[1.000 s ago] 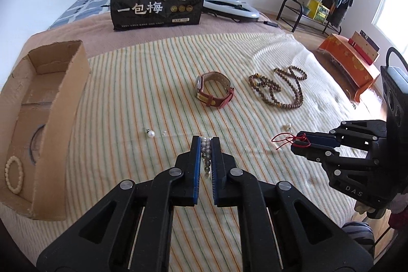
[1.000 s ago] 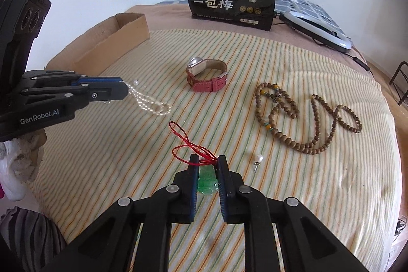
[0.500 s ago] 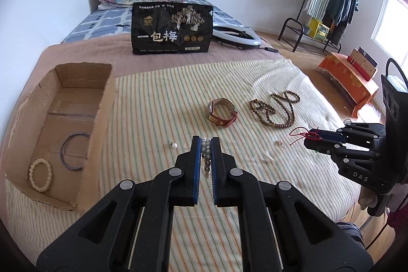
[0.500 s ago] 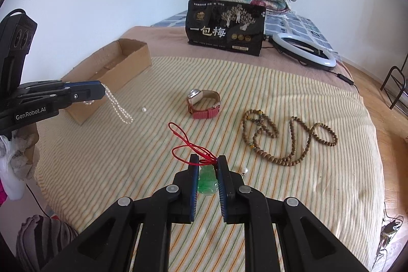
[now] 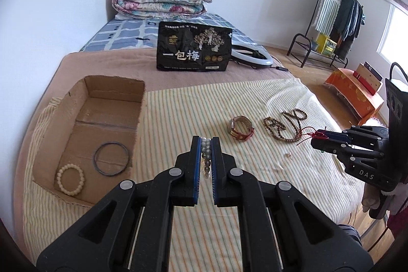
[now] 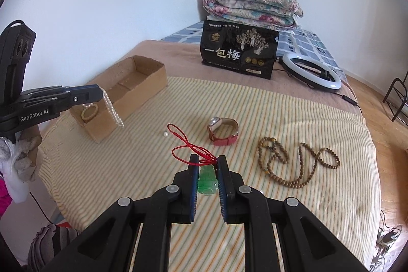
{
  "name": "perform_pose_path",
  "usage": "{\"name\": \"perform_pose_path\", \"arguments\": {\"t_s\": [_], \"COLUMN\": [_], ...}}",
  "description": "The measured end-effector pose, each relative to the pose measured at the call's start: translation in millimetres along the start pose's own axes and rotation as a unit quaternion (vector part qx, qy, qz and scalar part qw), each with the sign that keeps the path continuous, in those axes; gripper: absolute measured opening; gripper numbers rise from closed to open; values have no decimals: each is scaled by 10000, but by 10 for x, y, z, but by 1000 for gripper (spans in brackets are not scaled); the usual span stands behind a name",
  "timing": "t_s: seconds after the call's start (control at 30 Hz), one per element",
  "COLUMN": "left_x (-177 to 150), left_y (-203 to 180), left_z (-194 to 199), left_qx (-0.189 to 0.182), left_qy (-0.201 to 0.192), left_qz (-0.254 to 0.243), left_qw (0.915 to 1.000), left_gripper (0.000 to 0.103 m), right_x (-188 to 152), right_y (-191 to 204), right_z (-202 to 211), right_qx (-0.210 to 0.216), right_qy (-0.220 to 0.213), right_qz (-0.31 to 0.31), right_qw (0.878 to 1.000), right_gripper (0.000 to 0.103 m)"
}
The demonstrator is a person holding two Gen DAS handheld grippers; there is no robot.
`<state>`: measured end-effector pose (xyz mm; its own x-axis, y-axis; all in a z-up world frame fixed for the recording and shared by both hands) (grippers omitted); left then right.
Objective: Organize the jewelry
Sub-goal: 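Carry the pearl necklace and jade pendant into the box and release both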
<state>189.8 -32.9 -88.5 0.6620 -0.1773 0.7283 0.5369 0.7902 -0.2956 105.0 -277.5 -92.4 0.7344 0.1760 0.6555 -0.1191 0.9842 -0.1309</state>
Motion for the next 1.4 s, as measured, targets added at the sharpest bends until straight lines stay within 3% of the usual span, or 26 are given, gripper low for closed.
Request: {"name": "perform_pose_path", "arguments": {"t_s": [0.37,0.7,1.4], "left_x": [88,246,338], "left_y": [483,1048,1856], "left_z": [346,502,164], "left_qx": [275,557,781], "left_qy": [-259,-426,-294], "left_qz": [211,374,679], "left_qw": [9991,9968,9942], "left_gripper": [5,5,5], "right_x": [400,835,1476], "right_y": [342,805,1565], "right_z": [-25,-301,-1211], "right_qx": [185,401,621], "right_qy": [-154,-249,-75], "right_qz": [-81,73,262], "right_qw": [9997,9989,9977], "right_gripper": [12,12,12]}}
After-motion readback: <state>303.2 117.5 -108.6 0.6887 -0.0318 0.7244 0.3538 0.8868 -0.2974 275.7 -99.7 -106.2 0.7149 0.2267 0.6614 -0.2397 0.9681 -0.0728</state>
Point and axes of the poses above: each gripper's, at about its wrist camera, not at the fingertips, and z roughly against the way its jaws point, y to its left, x to its top, the point moved 1 cm from there along -z, roughly the way its jaws point, and after that the axes turned 10 degrees about -x, right-handed, at the moved point
